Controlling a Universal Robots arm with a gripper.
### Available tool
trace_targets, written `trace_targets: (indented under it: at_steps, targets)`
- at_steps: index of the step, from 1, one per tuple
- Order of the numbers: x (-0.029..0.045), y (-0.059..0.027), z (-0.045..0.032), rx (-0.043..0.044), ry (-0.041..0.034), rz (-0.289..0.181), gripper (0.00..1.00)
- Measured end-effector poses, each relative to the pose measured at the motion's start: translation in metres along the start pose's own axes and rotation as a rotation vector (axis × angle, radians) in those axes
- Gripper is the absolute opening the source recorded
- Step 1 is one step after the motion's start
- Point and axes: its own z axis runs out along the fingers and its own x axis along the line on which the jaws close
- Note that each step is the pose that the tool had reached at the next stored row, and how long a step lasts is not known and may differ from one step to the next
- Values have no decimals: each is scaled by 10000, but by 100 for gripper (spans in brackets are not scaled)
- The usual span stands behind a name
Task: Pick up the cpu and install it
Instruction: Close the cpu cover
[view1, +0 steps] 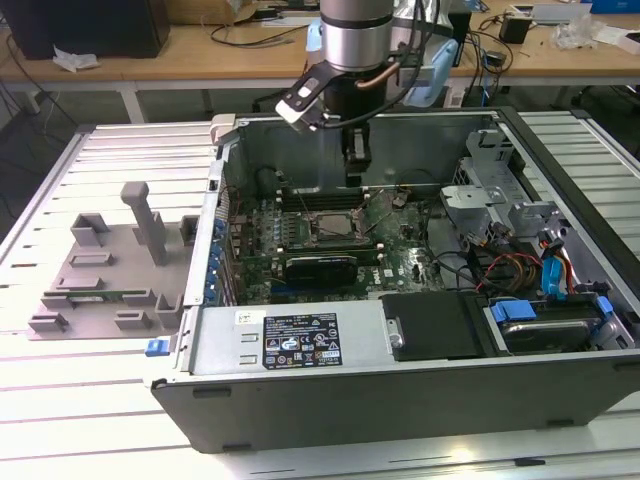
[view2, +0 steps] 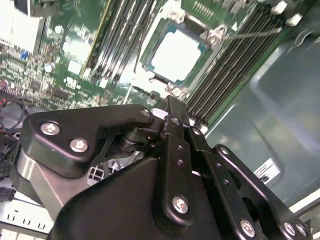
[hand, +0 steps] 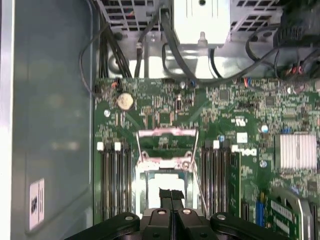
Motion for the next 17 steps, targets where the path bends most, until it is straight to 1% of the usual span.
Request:
trace_targets:
  at_steps: [3,5,6,8,9,10,12,13,16,17]
  targets:
    - [1,132,6,6,0,-1,11]
    - [2,204,9,12,-1,0,11]
    - [2,271,12,16,-1,-1,11]
    - [4,465,22,26,0,-1,11]
    - [4,537,25,31,1,0,11]
    - [5,580,27,34,0,0,11]
    - [6,640,34,37,1,-1,11]
    - [5,653,42,37,1,-1,11]
    - [5,707,103,37,-1,-3,11]
    - [5,727,140,37,-1,-4,11]
